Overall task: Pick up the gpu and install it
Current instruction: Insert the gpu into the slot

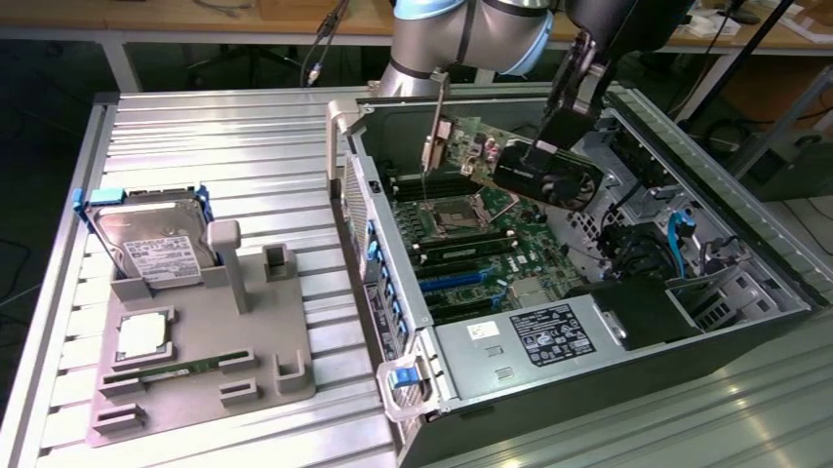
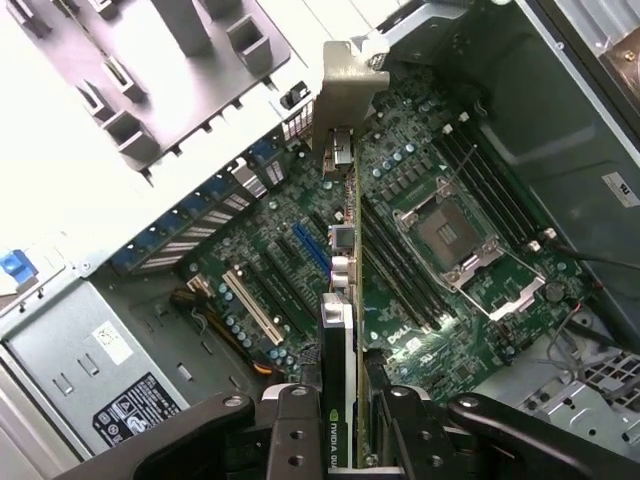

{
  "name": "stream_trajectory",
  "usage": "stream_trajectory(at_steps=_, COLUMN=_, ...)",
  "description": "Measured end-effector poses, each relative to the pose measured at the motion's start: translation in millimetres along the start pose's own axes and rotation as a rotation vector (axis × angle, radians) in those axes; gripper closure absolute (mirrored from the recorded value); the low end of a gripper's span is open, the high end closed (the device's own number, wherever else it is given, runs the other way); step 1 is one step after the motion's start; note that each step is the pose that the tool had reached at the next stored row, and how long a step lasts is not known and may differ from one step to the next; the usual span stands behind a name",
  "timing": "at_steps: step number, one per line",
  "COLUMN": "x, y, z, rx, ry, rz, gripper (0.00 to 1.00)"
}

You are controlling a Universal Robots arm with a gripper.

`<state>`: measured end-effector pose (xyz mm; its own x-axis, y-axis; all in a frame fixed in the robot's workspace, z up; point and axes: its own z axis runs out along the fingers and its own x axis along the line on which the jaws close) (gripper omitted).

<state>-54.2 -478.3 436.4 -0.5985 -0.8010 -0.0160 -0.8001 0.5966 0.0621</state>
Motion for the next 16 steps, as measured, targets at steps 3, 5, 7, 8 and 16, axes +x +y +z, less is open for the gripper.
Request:
stream_trajectory(at_steps=3, x=0.0, y=0.0, z=0.0, rx=-0.0005, ry=0.0020, rz=-0.032, gripper=0.73)
stream_trajectory(at_steps=5, x=0.0, y=0.0, z=0.0, rx=-0.0009, ry=0.0032, rz=-0.052, gripper=0.73)
stream_trajectory(at_steps=7, x=0.0, y=0.0, z=0.0, rx=-0.0013, ry=0.0051, rz=-0.083, gripper=0.73)
stream_trajectory(at_steps=8, x=0.0, y=0.0, z=0.0, rx=-0.0016, ry=0.0061, rz=-0.097, gripper=0.73)
stream_trajectory(at_steps=16, x=0.0, y=0.0, z=0.0, rx=-0.0031, ry=0.0118, rz=-0.190, gripper=0.73)
